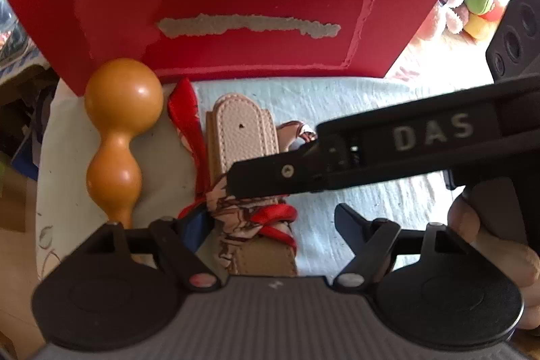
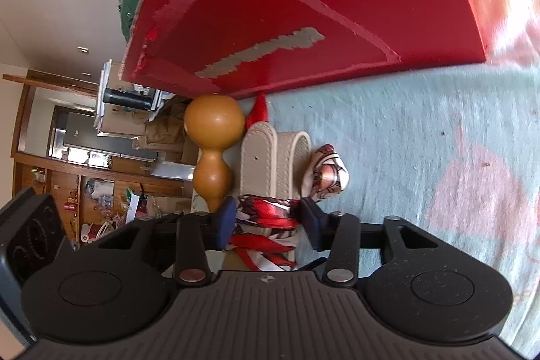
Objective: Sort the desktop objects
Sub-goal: 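Grasp the beige sandal with red ribbon with the right gripper, then lift the sandal and carry it over the red box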
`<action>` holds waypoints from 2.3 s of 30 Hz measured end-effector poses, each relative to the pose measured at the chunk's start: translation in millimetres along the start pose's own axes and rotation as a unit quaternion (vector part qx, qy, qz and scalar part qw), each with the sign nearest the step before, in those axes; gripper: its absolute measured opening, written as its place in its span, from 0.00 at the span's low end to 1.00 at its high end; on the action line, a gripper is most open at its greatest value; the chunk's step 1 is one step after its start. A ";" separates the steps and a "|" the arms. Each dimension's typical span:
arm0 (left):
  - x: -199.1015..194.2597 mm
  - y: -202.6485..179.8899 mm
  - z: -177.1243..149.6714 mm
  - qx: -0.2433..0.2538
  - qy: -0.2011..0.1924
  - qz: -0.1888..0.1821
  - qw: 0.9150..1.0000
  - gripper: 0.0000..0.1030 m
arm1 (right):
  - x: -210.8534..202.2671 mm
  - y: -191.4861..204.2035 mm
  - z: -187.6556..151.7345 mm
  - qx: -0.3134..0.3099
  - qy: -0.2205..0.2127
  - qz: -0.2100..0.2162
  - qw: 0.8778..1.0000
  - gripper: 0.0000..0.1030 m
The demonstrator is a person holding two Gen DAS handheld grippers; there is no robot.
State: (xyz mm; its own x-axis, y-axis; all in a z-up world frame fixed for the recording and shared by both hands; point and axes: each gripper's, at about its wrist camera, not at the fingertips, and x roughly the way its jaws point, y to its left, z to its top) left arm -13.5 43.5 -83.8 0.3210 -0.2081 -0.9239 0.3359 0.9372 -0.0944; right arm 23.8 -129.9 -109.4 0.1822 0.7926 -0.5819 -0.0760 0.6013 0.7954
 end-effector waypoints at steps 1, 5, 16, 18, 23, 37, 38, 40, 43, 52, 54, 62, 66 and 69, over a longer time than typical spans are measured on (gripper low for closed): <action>0.1 0.1 0.6 0.001 0.000 0.001 1.000 0.77 | -1.5 -1.1 -0.2 -0.001 0.000 -0.005 1.000 0.36; 0.0 -0.9 2.8 0.006 0.007 -0.003 1.000 0.77 | -13.4 -8.8 -0.7 0.001 -0.004 -0.004 1.000 0.28; -3.7 -53.3 12.7 0.065 0.000 -0.059 0.996 0.74 | -88.9 -30.7 -12.5 -0.007 -0.084 -0.041 0.996 0.26; -3.9 -68.0 15.8 0.082 -0.004 -0.069 0.994 0.74 | -104.3 -36.5 -16.2 -0.006 -0.102 -0.050 0.993 0.26; -9.5 -106.8 22.5 0.116 -0.020 -0.100 0.988 0.74 | -151.8 -53.4 -25.2 0.006 -0.155 -0.064 0.986 0.26; -77.7 -166.4 73.4 0.186 -0.144 -0.133 0.963 0.74 | -236.1 -16.6 -4.3 -0.036 -0.293 -0.046 0.954 0.26; -84.0 -167.1 79.7 0.188 -0.155 -0.132 0.961 0.74 | -239.7 -9.5 1.1 -0.045 -0.301 -0.042 0.952 0.26; -93.7 -165.6 93.9 0.188 -0.173 -0.131 0.958 0.74 | -242.3 8.5 13.4 -0.064 -0.313 -0.027 0.947 0.25; -104.6 -152.5 111.4 0.184 -0.181 -0.147 0.955 0.73 | -240.3 31.5 35.9 -0.090 -0.318 0.022 0.943 0.12; -80.5 -94.0 148.0 0.141 -0.156 -0.149 0.966 0.66 | -160.7 34.5 106.7 -0.075 -0.292 0.033 0.953 0.09; -77.8 -81.6 148.6 0.142 -0.153 -0.144 0.967 0.66 | -146.5 33.1 112.5 -0.058 -0.281 0.050 0.957 0.09; -61.9 -34.7 169.6 0.154 -0.121 -0.143 0.970 0.67 | -113.3 44.7 124.6 -0.009 -0.279 0.051 0.959 0.12; -51.3 -19.7 175.2 0.170 -0.098 -0.147 0.970 0.68 | -97.5 46.4 127.6 0.019 -0.281 0.038 0.959 0.13; -42.0 -10.0 179.6 0.191 -0.085 -0.140 0.968 0.68 | -85.3 52.8 127.0 0.015 -0.281 -0.010 0.960 0.14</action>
State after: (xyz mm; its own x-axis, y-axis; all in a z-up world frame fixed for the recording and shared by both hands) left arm 128.7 -7.4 22.5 0.2998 -0.5119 -0.8050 0.7228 0.6726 -0.1585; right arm 128.7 -178.5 3.8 0.6836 0.5959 -0.4214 -0.0392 0.6065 0.7941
